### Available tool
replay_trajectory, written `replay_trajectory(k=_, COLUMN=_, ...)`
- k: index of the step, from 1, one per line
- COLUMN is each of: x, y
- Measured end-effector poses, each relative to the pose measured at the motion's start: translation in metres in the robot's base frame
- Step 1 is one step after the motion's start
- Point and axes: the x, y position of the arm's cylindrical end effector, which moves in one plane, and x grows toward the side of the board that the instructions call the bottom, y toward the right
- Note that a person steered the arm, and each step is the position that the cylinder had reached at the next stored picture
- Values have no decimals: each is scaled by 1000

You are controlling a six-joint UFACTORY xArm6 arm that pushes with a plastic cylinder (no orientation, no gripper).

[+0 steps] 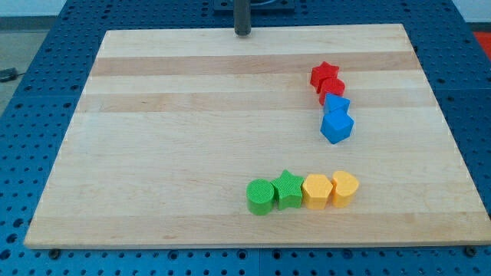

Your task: Separate red star and red circle

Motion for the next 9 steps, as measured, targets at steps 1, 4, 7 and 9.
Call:
replay_trajectory(k=1, x=21, y=9)
replay_trajectory(k=4, x=93, y=191)
replay_trajectory(k=7, x=155, y=130)
replay_trajectory(k=9, x=120, y=109)
